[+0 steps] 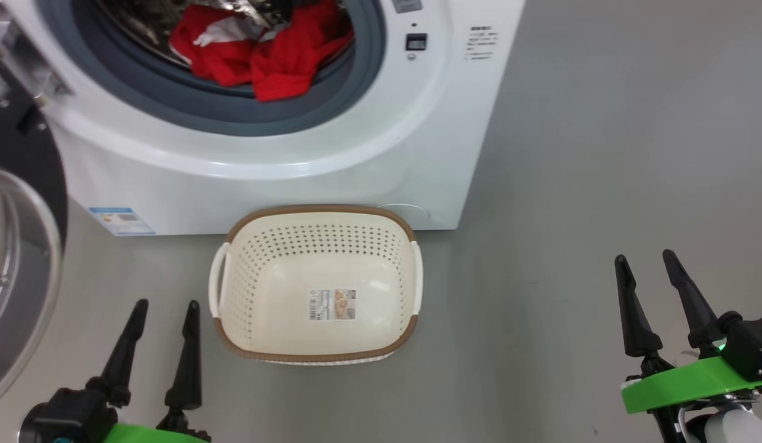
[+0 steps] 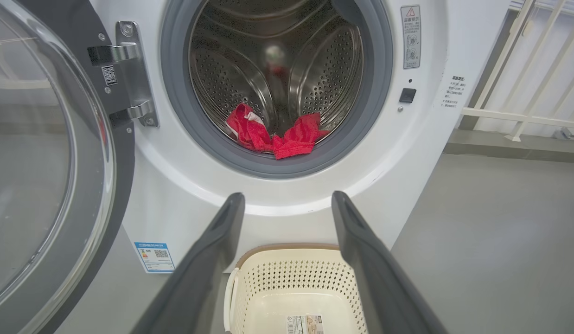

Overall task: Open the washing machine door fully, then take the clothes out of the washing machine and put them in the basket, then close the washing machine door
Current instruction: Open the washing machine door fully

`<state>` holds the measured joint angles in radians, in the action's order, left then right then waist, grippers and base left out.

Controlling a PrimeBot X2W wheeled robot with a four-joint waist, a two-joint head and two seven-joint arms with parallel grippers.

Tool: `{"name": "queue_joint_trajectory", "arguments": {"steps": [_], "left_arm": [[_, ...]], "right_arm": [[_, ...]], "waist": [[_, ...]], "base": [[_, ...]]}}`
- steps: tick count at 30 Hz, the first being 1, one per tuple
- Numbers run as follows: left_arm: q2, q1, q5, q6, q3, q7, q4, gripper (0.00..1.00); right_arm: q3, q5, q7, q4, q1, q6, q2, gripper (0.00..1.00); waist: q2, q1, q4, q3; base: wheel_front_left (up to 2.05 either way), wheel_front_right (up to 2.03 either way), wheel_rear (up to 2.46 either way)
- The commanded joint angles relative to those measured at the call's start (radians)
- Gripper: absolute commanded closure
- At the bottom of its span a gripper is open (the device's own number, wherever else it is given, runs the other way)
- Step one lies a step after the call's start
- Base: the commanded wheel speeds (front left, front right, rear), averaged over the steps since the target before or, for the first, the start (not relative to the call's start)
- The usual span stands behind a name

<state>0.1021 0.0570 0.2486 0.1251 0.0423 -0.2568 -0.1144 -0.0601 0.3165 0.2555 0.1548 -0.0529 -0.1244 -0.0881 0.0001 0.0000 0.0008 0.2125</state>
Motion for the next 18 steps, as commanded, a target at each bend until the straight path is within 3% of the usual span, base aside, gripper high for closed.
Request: {"name": "queue_joint_trajectory", "arguments": {"steps": [1,18], "left_arm": [[0.021,0.002,0.003,0.006,0.023,-0.005,0.032,0.00],[0.031,0.002,0.030,0.006,-0.001,-0.005,0.051,0.00]], "right_arm": [[0.011,0.010,0.006,-0.031,0.003,-0.006,-0.003,0.00],[-0.007,0.007,0.006,-0.038,0.015,-0.006,0.007,0.00]], "waist": [[-0.0001,0.0000,-0.024,0.003],[-0.0001,0.0000,-0.040,0.001]], "base": [[0.00,0.00,0.00],[0.00,0.00,0.00]]}}
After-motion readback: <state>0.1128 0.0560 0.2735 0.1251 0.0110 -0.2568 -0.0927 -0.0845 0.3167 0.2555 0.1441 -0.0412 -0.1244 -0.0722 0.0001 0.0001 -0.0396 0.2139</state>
